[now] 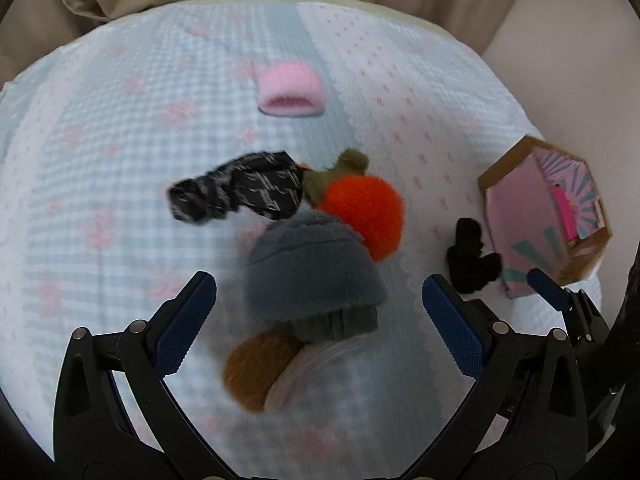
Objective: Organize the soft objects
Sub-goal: 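Grasp the grey fuzzy hat with left tool while right tool grasps the black sock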
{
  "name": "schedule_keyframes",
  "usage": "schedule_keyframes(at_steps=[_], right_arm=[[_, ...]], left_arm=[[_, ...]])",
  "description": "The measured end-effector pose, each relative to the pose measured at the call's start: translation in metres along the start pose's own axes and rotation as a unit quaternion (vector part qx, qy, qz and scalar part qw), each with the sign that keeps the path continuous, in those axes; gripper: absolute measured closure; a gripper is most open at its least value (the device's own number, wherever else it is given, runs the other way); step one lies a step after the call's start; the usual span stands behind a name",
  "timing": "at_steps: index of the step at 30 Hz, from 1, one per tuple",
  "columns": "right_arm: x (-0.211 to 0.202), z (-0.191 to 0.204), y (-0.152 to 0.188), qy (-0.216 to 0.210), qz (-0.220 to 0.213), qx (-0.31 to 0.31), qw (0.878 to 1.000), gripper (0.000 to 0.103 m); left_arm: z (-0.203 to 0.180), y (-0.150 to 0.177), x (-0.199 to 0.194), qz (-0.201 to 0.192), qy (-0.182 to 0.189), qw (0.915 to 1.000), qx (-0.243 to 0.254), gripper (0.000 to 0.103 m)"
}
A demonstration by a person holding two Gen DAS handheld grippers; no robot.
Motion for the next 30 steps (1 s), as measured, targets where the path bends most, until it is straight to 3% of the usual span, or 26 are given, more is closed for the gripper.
schedule_keyframes(at_steps=[4,9,13,15,22,30], right_arm=[[0.033,-0.003,-0.001,0.012,0.002,-0.001,1.000,0.017],[0.052,-0.007,-0.006,0.030,-0.006,0.002,1.000,0.019],[0.060,-0.008,-0.008,0.032,-0.006,0.001,0.999,0.031],[0.063,-0.009,-0.009,0.032,-0.005,0.004,0.999,0.038],[0.066,-0.010,-0.012,0.033,0.004,0.018,0.999,0.068],[0.055,-0.007,-0.010,0.031,-0.001,0.019,0.999,0.069]], left_arm=[[-0.004,0.002,0.033,0.006,-0.012,0.9999,0.005,0.001],[0.001,0.005,0.053,0.005,-0.020,0.9998,-0.002,0.002],[0.005,0.004,0.060,0.005,-0.011,0.9999,-0.009,0.017],[0.004,0.002,0.062,0.006,-0.010,0.9999,-0.006,0.019],[-0.003,-0.002,0.059,-0.003,-0.024,0.9996,0.010,0.043],[0.004,0.000,0.049,-0.012,-0.017,0.9998,0.002,0.052]])
Point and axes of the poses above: each gripper's, at about its wrist camera, not at the fingertips, and x roughly the way its jaws point, z to its left, y to its underside, the point moved 1 cm from there along x, roughly the way its jaws point, and after that the axes turned 11 degrees about z, right-handed, at the moved point
